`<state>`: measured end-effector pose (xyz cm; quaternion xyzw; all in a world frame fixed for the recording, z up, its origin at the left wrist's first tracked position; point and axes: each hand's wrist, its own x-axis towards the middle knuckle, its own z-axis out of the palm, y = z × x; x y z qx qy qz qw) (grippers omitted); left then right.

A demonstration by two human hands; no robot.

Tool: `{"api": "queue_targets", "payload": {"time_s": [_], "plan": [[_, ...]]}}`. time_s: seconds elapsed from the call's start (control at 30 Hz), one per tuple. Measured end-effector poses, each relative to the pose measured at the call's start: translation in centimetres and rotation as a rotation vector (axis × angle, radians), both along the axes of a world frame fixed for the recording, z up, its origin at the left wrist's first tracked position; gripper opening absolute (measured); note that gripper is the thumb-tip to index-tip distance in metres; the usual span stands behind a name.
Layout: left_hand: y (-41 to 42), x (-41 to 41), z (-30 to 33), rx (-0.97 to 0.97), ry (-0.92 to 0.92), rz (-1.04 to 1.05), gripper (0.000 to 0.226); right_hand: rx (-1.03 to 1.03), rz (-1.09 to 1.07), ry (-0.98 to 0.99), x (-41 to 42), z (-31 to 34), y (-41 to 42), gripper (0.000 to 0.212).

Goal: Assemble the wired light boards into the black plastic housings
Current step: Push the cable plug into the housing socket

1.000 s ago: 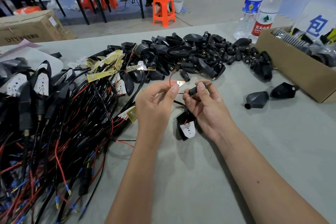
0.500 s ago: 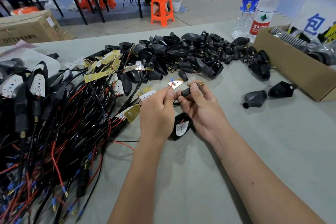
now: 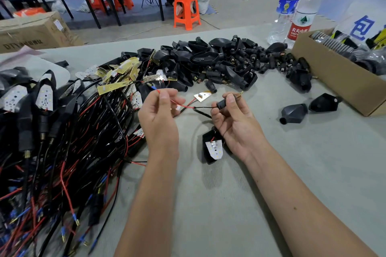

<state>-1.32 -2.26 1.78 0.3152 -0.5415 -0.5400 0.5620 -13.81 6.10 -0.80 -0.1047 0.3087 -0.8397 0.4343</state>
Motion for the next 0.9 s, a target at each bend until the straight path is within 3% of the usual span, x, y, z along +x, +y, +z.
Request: {"api": "queue_targets", "payload": {"time_s": [0.1,0.17,0.33,0.5,0.7,0.9], "plan": [[0.0,0.1,0.7,0.229,0.249,-0.112,0.019,-0.004,0.013,-0.003,0.1,0.0,0.0,0.004],[0.2,0.0,0.7,0.236,0.27,-0.119,0.009,-0.007,0.013,-0.008,0.1,0.0,0.0,0.006],[-0.3,-0.1,-0.8,-0.149,-0.145,-0.031,0.009,0.011,0.018,0.035,0.4,0.2,0.0,0.008],[0.1,-0.7,-1.8,-0.365,-0.507,-0.082,0.008,0.025,0.027,0.059,0.5,0.2,0.1,0.009],[-0.3,-0.2,-1.8,-0.307,-0.511,-0.218,0.02,0.033,0.05,0.075,0.4,0.2,0.3,0.008],[-0.5,0.2,-1.5,-0.31,-0.531,-0.29,0.017,0.038,0.071,0.107,0.6,0.5,0.4,0.019]]}}
